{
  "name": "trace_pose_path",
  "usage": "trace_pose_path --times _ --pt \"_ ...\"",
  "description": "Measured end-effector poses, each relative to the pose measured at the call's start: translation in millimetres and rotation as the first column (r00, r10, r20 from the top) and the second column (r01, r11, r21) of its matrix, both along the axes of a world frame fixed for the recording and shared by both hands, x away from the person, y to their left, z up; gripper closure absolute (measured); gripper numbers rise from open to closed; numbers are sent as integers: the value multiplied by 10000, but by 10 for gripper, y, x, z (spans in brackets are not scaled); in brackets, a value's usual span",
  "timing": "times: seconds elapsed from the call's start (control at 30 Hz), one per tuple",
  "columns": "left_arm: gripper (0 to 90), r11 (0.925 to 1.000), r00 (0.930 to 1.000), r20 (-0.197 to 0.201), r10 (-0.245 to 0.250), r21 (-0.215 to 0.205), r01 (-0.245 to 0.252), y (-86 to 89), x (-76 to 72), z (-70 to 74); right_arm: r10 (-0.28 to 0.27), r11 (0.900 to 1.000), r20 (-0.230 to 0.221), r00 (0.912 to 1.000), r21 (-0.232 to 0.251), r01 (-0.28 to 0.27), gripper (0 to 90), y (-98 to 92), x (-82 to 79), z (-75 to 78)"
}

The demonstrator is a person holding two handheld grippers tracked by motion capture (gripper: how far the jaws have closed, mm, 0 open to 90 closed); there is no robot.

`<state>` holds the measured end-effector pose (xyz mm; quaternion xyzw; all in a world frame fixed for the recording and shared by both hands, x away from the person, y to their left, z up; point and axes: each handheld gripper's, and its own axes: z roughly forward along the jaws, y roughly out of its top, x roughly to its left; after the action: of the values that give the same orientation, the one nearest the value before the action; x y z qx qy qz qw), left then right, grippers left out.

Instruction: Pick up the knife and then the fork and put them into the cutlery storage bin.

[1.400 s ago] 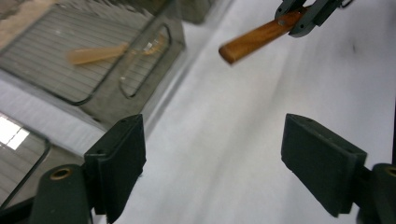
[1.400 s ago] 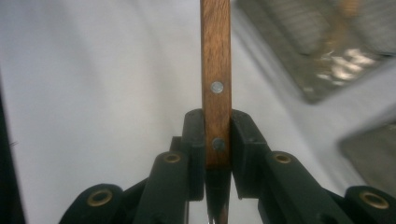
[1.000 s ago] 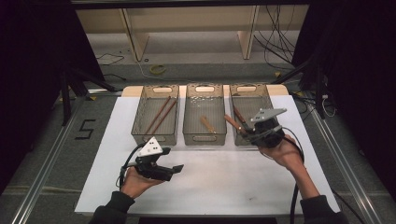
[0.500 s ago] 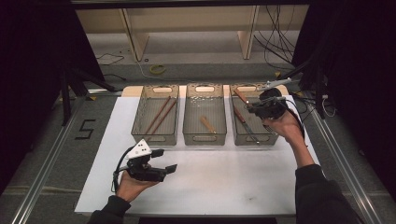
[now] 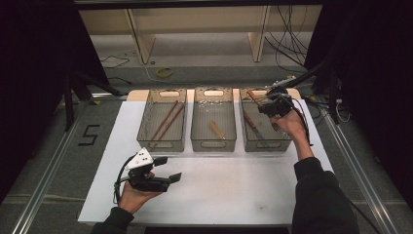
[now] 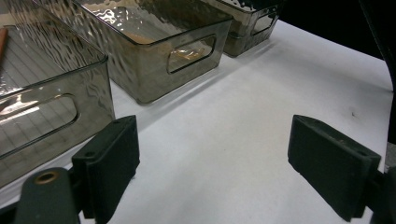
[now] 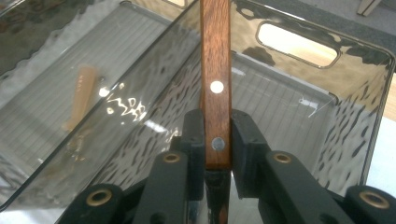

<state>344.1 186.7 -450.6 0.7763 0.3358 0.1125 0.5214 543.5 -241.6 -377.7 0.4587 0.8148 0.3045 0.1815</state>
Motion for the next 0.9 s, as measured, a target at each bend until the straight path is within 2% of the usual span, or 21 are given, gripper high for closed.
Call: trace_pose_path --times 0.33,0.63,0.73,0.9 --pt "162 9999 9999 41 131 -94 -131 51 -20 0 -418 9991 -149 9990 -1 418 777 -25 78 -86" --pt "162 9998 9998 52 208 -28 -208 62 -21 -14 -768 9970 -457 9960 -145 762 759 -33 140 -194" --pt "161 9997 9997 -12 226 -28 -226 74 -17 -18 -883 9961 -678 9938 -71 880 613 -22 151 -204" --pt "160 9996 9996 3 267 -91 -267 82 -19 -18 -778 9965 -694 9946 262 798 511 -27 108 -164"
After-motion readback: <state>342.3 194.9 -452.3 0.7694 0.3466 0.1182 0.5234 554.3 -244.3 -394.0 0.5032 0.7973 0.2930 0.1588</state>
